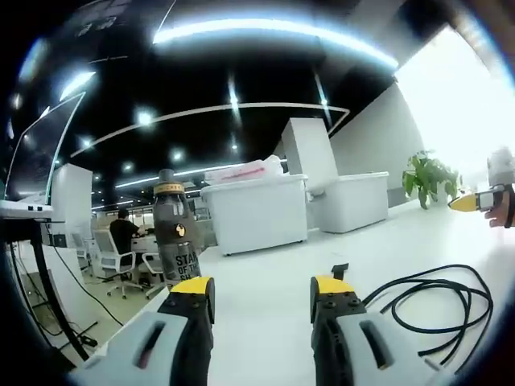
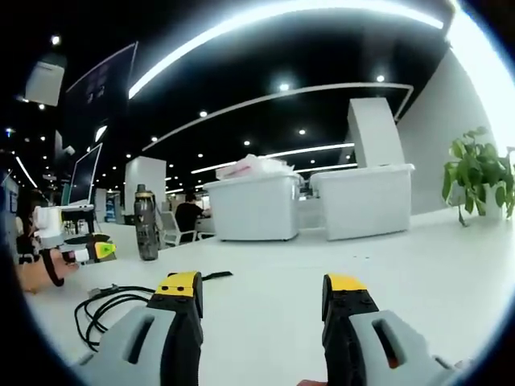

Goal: Coil the Type-C to USB data cable on the desktop and secure it with Velcro straps.

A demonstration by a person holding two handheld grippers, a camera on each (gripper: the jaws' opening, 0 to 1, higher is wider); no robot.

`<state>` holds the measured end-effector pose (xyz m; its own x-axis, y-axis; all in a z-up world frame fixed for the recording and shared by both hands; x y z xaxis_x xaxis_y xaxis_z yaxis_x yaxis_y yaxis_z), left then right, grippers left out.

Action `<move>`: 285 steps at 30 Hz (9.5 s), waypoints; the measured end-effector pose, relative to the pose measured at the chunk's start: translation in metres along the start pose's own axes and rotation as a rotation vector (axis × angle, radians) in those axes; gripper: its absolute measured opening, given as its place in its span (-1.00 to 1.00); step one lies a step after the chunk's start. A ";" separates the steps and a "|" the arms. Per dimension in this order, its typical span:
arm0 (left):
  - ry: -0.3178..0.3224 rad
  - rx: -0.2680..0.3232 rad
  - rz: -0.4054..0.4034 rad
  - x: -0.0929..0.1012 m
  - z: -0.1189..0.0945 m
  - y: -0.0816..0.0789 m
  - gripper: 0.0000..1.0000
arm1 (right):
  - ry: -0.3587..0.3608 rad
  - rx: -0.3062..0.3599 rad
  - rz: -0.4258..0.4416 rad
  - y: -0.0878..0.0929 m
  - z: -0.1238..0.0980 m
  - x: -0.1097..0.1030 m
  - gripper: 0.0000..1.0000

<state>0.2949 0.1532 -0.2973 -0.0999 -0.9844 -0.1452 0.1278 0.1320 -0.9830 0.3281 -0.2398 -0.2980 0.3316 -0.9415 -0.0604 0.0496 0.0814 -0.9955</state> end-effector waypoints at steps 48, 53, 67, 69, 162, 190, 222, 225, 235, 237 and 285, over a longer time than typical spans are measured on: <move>0.007 -0.006 -0.004 0.000 0.001 0.001 -0.02 | -0.008 -0.011 -0.013 0.004 0.001 -0.002 0.17; 0.002 0.003 -0.009 -0.003 0.001 -0.002 -0.02 | -0.050 0.032 0.015 -0.002 0.000 -0.007 0.18; -0.007 0.025 0.024 -0.005 -0.001 -0.008 -0.02 | -0.351 -0.072 0.065 -0.013 0.003 -0.051 -0.21; 0.001 0.028 0.027 -0.003 0.000 -0.008 -0.02 | -0.408 -0.134 0.095 -0.008 0.006 -0.059 -0.21; 0.496 0.052 -0.067 0.063 -0.004 -0.018 -0.14 | -0.546 -0.423 0.020 0.060 0.035 -0.113 -0.66; 0.582 0.073 -0.215 0.074 -0.009 -0.025 -0.12 | -0.514 -0.002 -0.356 -0.010 0.029 -0.130 -0.99; 0.601 0.314 -0.020 0.074 -0.033 -0.068 -0.92 | -0.632 -0.251 0.209 0.023 0.042 -0.132 -0.53; 0.627 0.330 0.006 0.080 -0.037 -0.070 -0.92 | -0.670 -0.340 0.301 0.034 0.044 -0.142 -0.53; 0.662 0.340 0.051 0.086 -0.038 -0.071 -0.92 | -0.712 -0.461 0.197 0.059 0.035 -0.159 -0.82; 0.663 0.336 0.061 0.087 -0.037 -0.070 -0.92 | -0.710 -0.431 0.187 0.055 0.036 -0.156 -0.91; 0.582 0.195 0.320 0.096 -0.018 -0.036 -0.91 | -0.782 -0.025 0.105 -0.026 0.008 -0.148 -0.93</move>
<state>0.2628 0.0561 -0.2777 -0.5340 -0.6707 -0.5148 0.4087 0.3282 -0.8516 0.2852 -0.0996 -0.2625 0.9003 -0.4249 -0.0945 -0.0374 0.1409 -0.9893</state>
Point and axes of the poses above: the point that each gripper's makers call its tool centre point, and the gripper's own axes: z roughly forward along the fingers, x roughly to its right, y roughly out of its underside, the point moved 6 cm from there along -z, roughly backward along the fingers, and after that the axes turned 3 degrees about y, right-handed, at the moved point
